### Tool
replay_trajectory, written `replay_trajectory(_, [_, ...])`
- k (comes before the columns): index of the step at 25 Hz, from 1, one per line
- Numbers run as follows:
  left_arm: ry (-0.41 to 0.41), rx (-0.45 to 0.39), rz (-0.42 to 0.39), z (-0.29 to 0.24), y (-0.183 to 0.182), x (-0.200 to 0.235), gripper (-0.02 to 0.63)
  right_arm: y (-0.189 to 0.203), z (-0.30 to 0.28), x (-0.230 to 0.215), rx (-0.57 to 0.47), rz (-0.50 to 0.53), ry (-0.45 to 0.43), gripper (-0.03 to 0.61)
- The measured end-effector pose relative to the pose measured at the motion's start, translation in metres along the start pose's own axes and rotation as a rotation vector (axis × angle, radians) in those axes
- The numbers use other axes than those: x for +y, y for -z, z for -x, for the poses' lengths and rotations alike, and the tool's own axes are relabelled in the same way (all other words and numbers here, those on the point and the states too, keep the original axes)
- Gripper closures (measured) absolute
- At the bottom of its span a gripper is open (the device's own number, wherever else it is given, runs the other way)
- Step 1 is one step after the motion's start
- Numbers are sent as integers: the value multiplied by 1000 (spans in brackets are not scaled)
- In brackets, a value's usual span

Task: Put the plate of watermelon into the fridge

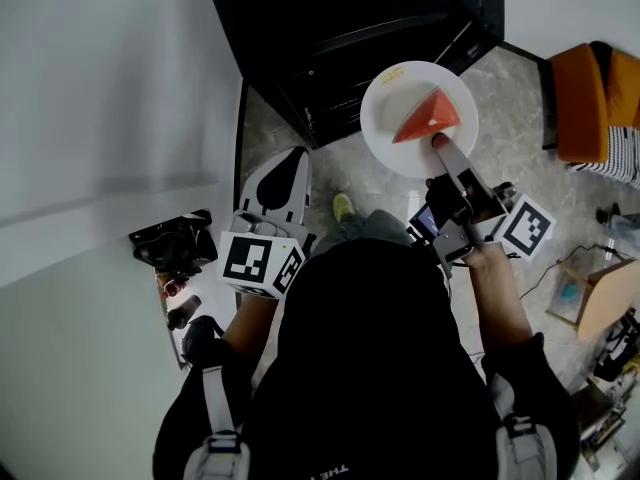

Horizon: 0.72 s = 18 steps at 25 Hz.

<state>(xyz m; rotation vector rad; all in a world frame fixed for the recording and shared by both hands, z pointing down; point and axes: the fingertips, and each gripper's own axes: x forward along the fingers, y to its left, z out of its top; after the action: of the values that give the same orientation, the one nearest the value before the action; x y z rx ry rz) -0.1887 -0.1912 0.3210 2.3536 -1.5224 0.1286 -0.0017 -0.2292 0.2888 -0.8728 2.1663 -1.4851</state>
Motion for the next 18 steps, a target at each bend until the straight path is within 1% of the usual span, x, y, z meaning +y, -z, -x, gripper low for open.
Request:
replay_trajectory(10, [15,8,16,1,11,2,601,-1,0,-2,0,22,17,545])
replay_trajectory(18, [-4,-2,20,5,15,4,601,0,1,-6,19,46,22,545])
